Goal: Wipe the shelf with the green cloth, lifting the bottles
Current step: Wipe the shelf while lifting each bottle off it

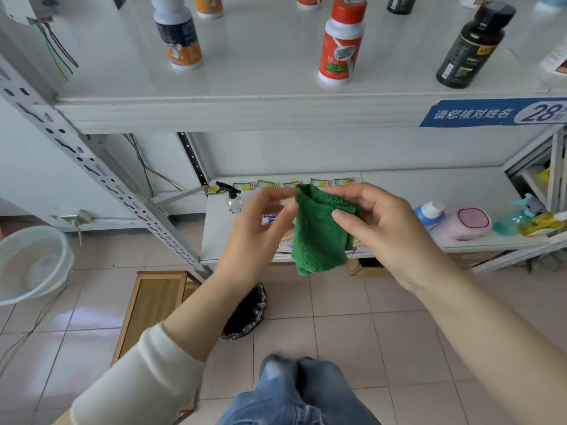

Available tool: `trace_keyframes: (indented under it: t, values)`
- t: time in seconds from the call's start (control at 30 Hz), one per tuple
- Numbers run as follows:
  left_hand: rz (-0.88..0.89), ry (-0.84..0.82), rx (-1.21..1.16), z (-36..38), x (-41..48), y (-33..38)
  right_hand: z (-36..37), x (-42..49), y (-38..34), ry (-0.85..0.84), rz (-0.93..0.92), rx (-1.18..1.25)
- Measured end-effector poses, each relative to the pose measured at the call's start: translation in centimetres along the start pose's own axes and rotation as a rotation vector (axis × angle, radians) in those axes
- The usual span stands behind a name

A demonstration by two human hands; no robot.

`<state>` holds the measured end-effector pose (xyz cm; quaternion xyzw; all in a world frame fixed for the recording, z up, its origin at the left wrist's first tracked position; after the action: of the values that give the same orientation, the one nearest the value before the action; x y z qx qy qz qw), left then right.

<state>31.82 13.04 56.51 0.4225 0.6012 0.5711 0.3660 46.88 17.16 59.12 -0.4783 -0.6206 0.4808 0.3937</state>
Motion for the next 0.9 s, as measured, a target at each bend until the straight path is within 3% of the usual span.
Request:
trace_keyframes:
  t: [0.07, 0.17, 0.2, 0.27, 0.37, 0.47, 0.53, 0.67, 0.77, 0.9]
  values:
    - [-0.023, -0.016, 0.06, -0.3, 1.5, -1.2, -0.6, 0.3, -0.9, -0.1, -0.017, 0.044]
    - [-0.258, -0.298, -0.098, 0.8, 1.8, -2.6, -2.1, 0.8, -1.6, -0.186, 0.042, 0.133]
    - [-0.286, -0.324, -0.163, 1.0, 1.7, -2.5, -2.7, 1.1, -1.6, -0.187, 0.07, 0.134]
    - [-0.251, -0.245, -0.267, 0.9, 2.0, -1.5, -3.8, 1.5, -1.2, -0.173, 0.127, 0.132]
    - [-0.073, -0.136, -0.207, 1.0, 2.6, 1.0, -5.0, 2.0, -0.8, -0.134, 0.159, 0.218]
    - [0.006, -0.077, -0.188, 1.6, 3.1, 3.9, -5.0, 2.6, -0.1, -0.105, 0.197, 0.533]
    - [-0.024, -0.079, -0.247, 2.3, 3.6, 5.4, -3.7, 2.6, 0.7, -0.163, 0.26, 0.71]
    - [-0.153, -0.093, -0.313, 2.9, 5.1, 6.6, -0.6, 2.3, 1.7, -0.265, 0.355, 0.716]
    - [-0.233, -0.158, -0.331, 2.6, 6.2, 7.0, -0.4, 2.4, 1.7, -0.238, 0.384, 0.744]
    - [-0.33, -0.38, -0.332, 2.8, 7.0, 8.1, -1.7, 2.6, 0.0, -0.127, 0.385, 0.716]
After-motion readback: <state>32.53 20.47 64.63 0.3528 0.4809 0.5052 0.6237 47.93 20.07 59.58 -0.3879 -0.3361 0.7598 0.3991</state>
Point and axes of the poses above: each hand's wrist, its own x-axis towards the middle knuckle, its own z-axis out of the palm, y = z × x, the point moved 4 cm from there along x, towards the middle knuckle, and after that the axes turned 11 degrees about y, right-handed, at the moved point
